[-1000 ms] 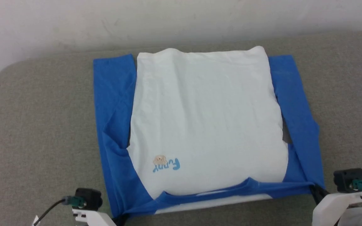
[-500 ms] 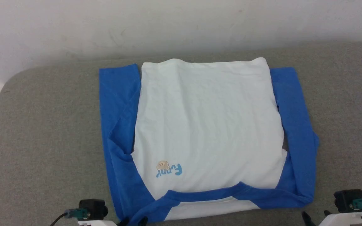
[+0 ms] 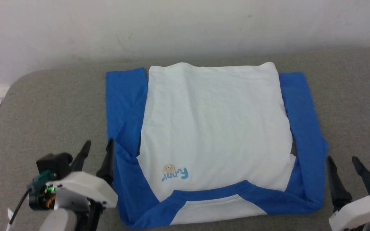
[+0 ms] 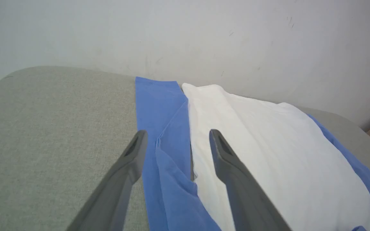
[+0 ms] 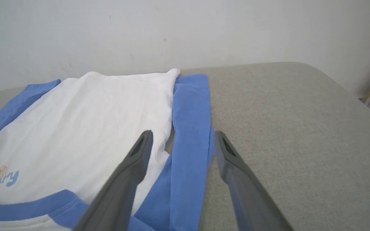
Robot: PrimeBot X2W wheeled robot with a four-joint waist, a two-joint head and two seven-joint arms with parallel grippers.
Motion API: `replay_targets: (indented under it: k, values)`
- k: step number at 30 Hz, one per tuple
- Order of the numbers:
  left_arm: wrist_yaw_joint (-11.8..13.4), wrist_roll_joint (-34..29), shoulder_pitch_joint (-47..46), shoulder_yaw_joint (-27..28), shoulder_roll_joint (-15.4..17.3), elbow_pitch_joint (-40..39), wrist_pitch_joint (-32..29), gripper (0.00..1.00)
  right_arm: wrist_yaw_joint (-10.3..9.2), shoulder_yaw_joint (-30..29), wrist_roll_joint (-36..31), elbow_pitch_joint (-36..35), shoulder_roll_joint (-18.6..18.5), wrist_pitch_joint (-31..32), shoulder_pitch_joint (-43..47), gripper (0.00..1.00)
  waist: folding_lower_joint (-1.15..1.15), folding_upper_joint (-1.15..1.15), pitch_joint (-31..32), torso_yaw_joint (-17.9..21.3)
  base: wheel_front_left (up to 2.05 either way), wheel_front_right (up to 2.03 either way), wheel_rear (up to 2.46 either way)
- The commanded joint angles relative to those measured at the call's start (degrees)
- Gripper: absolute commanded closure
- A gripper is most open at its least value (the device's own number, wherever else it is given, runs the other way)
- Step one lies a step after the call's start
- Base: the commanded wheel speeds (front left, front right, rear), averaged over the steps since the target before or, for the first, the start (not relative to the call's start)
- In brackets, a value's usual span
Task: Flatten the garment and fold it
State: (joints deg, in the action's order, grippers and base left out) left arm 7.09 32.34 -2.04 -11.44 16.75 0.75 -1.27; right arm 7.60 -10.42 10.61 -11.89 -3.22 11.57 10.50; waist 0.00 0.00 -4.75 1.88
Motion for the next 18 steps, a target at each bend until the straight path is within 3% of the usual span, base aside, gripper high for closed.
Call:
replay_targets:
  k: [1,12,18]
  values:
    - [0.3,-1.8,-4.7,0.2,0.0,2.8,1.8,0.00,-0.11,0.5,-0.2,0.7,0.3,-3.3,-2.1,0.00,0.00,0.00,-2.2,0.7,0.00,0.00,0.00]
    - [-1.1,-6.8,-29.2,-0.9,3.3,21.2,-0.2,0.00,-0.11,4.5,1.3,3.7,0.3,-11.5,-11.4,0.00,0.00,0.00,-13.3,5.7,0.00,0.00,0.00]
    - [0.1,-6.2,-42.0,1.4,5.8,30.3,-5.1,0.00,-0.11,8.2,2.6,4.3,0.3,-13.2,-16.2,0.00,0.00,0.00,-20.6,10.5,0.00,0.00,0.00]
